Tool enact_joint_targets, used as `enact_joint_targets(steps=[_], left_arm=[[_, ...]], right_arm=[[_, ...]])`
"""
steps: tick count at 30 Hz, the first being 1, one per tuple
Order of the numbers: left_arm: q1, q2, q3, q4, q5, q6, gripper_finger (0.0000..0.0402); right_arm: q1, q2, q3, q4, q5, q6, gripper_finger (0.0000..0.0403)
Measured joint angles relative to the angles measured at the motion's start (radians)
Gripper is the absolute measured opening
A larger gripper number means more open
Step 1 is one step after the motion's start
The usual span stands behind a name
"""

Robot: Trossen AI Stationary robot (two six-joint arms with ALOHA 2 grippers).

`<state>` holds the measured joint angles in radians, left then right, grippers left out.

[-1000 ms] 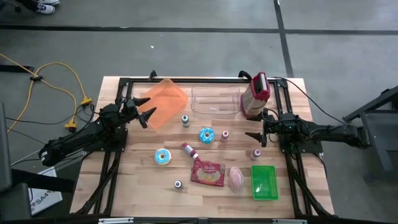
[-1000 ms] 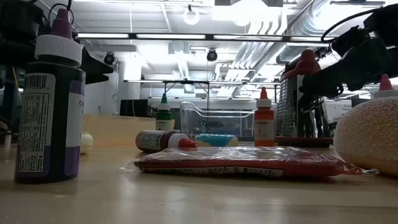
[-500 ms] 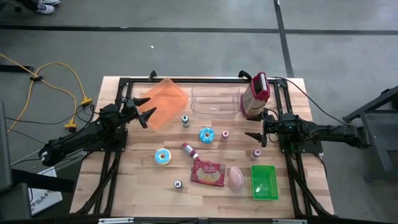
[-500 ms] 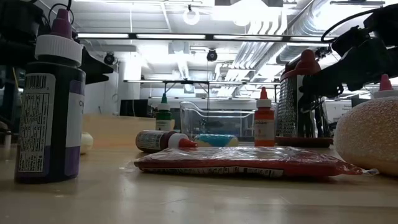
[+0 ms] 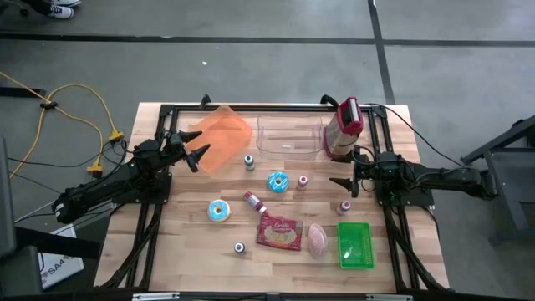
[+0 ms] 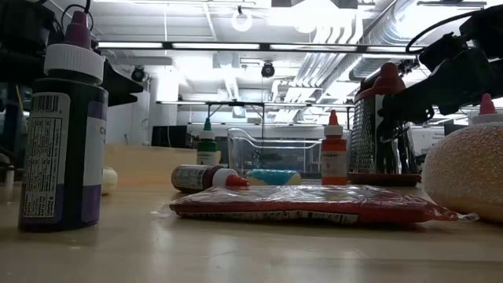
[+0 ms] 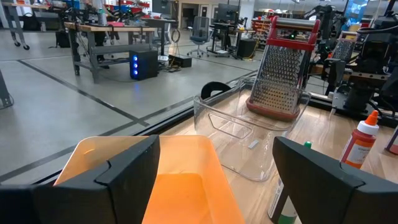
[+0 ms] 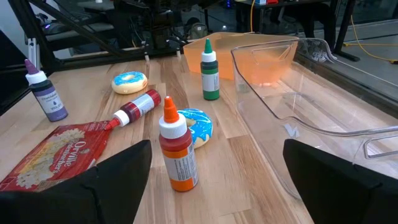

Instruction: Pick & Place Food Item

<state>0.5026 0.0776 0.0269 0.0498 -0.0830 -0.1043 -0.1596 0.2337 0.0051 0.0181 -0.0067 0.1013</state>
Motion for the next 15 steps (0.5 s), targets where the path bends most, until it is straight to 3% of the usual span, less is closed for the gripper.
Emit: enact_joint_targets(steps=[15], left_arm=[[0.000, 0.000, 0.000, 0.046, 0.000, 0.000, 0.0305]], right_arm=[[0.000, 0.000, 0.000, 0.000, 0.000, 0.000, 0.0353]])
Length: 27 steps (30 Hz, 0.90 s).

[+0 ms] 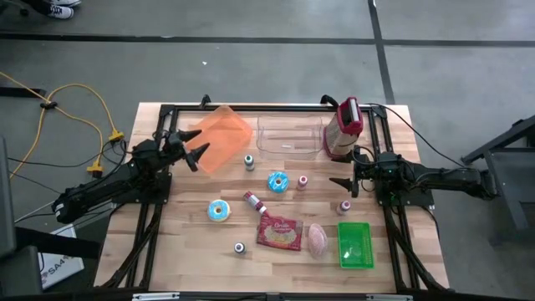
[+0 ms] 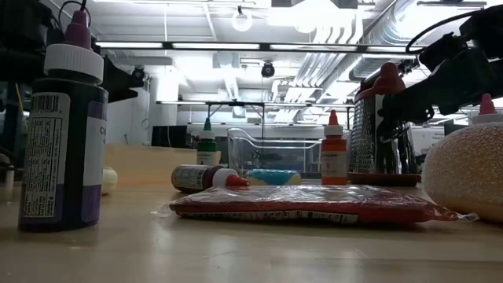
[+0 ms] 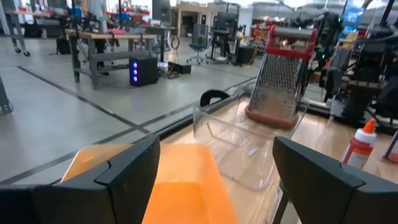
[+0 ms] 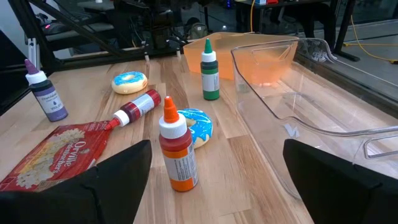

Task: Pick & Place Food Item
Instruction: Put the green food coloring bottle into the transparent bin

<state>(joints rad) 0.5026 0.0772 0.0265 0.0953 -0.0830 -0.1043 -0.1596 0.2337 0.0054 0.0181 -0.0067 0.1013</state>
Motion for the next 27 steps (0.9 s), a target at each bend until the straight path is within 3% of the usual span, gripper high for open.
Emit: enact_joint_targets(steps=[15, 27], left_arm=[[0.000, 0.009, 0.059, 0.012, 0.052, -0.022, 0.0305], [-0.001, 0.165, 0.228, 0.012, 0.066, 0.028, 0.0305]], right_arm=[[0.000, 0.000, 0.000, 0.000, 0.000, 0.000, 0.0353], [0.000, 0.000, 0.000, 0.000, 0.000, 0.000, 0.0353]])
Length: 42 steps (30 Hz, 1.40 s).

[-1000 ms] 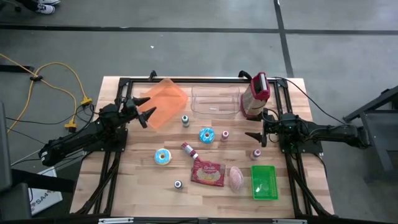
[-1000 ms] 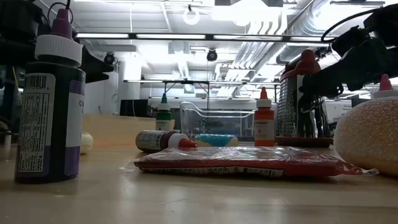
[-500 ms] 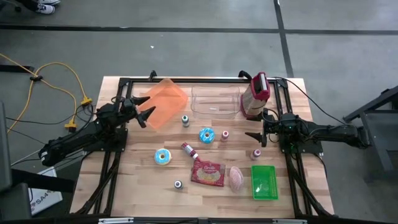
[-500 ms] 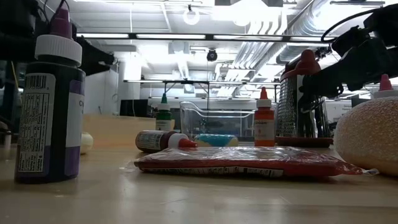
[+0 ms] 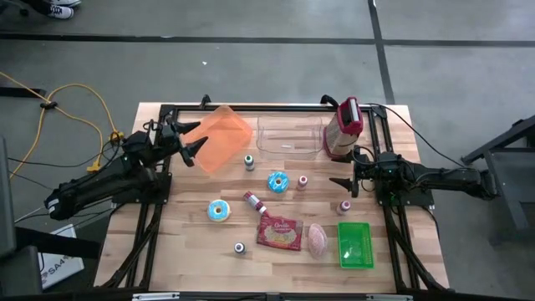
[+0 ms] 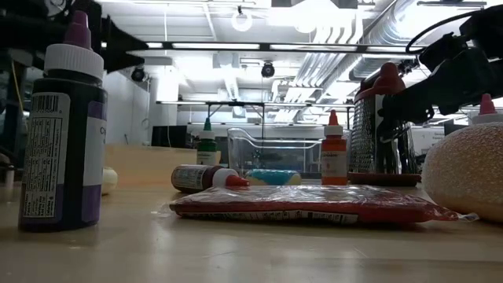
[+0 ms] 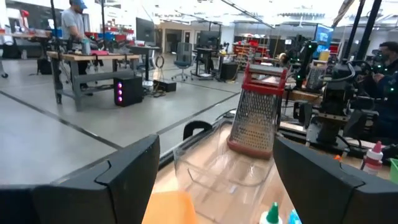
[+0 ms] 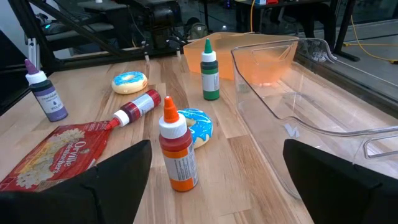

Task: Pick & Place Food Item
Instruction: Put the green food coloring bottle into the transparent bin

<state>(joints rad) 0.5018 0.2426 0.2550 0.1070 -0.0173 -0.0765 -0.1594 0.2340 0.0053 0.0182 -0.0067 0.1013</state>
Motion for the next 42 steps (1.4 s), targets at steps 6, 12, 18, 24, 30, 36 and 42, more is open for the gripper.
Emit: enact_joint_targets(steps=[6, 12, 18, 24, 30, 36, 42], left_arm=[[0.000, 0.103, 0.106, -0.001, 0.033, 0.024, 0.0305], [0.000, 0.191, 0.180, -0.001, 0.074, 0.035, 0.0305], [0.000, 0.276, 0.185, -0.015, 0.092, 0.062, 0.0305], [-0.021, 0.430, 0.309, -0.158, 0.112, 0.099, 0.0305], [-0.076, 0.623, 0.454, -0.316, 0.082, 0.185, 0.0305], [-0.131, 0.769, 0.520, -0.387, 0.067, 0.301, 0.0305], [-0.179, 0.857, 0.565, -0.405, 0.055, 0.439, 0.0305]], right_arm=[[0.000, 0.000, 0.000, 0.000, 0.000, 0.000, 0.0353], [0.000, 0.000, 0.000, 0.000, 0.000, 0.000, 0.0353], [0.000, 0.000, 0.000, 0.000, 0.000, 0.000, 0.0353], [0.000, 0.000, 0.000, 0.000, 0.000, 0.000, 0.0353], [0.000, 0.000, 0.000, 0.000, 0.000, 0.000, 0.0353], [0.000, 0.000, 0.000, 0.000, 0.000, 0.000, 0.0353], [0.000, 0.000, 0.000, 0.000, 0.000, 0.000, 0.0353]])
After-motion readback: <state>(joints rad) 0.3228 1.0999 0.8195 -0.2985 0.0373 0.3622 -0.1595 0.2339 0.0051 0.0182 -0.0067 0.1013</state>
